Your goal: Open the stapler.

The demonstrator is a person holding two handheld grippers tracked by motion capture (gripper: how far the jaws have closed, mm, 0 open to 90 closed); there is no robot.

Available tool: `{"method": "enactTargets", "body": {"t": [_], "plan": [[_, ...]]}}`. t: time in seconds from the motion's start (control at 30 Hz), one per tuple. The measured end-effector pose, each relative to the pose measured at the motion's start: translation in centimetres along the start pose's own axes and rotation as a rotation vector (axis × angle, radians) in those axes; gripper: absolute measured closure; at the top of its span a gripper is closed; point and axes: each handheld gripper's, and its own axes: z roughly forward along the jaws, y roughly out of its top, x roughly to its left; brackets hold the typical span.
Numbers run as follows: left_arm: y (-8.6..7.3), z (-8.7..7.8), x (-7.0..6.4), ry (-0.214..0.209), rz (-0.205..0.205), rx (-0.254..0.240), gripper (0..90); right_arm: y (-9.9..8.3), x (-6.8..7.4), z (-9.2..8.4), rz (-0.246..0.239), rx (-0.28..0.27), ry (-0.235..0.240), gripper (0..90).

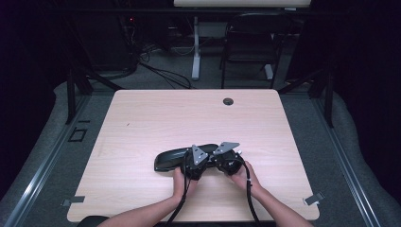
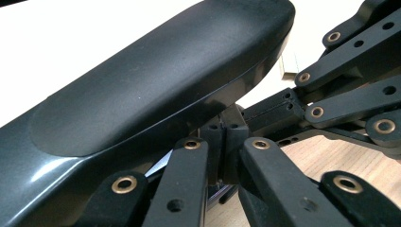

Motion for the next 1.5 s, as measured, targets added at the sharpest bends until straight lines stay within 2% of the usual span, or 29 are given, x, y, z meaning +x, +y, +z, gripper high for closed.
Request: {"method": "enactTargets", "body": {"t": [0.3,0.53,0.63,0.67,0.7,0.87,0.97,1.27,1.5], "plan": [[-0.03,-0.06,-0.04,0.008,-0.001,-0.003,90.0,-0.1,-0.03,-0.01,0.003,-0.006,0.001,90.0],[-0.04,-0.15,0.13,-0.007,-0.035,-0.003,90.0,-0.08,0.01,0.0,0.003,-0.006,-0.001,90.0],[-0.02,-0.02,0.17,-0.011,-0.024,0.001,90.0,-0.04,0.09,0.0,-0.004,-0.003,-0.008,90.0],[-0.01,0.0,0.13,-0.009,-0.023,0.001,90.0,-0.16,-0.04,0.0,0.023,-0.012,0.006,90.0],[-0.05,0.03,0.1,-0.008,-0.022,-0.006,90.0,-0.19,-0.06,0.02,0.028,-0.017,0.006,90.0],[-0.19,0.09,-0.08,0.004,-0.033,-0.02,90.0,-0.19,-0.03,0.0,0.023,-0.014,0.004,90.0],[-0.18,0.08,-0.06,0.005,-0.032,-0.02,90.0,-0.27,-0.1,0.01,0.038,-0.02,0.009,90.0],[-0.26,-0.03,-0.05,0.017,-0.036,-0.023,90.0,-0.3,-0.1,0.01,0.034,-0.023,0.008,90.0],[-0.31,0.11,-0.03,0.01,-0.039,-0.033,90.0,-0.28,-0.11,0.01,0.035,-0.02,0.01,90.0]]}}
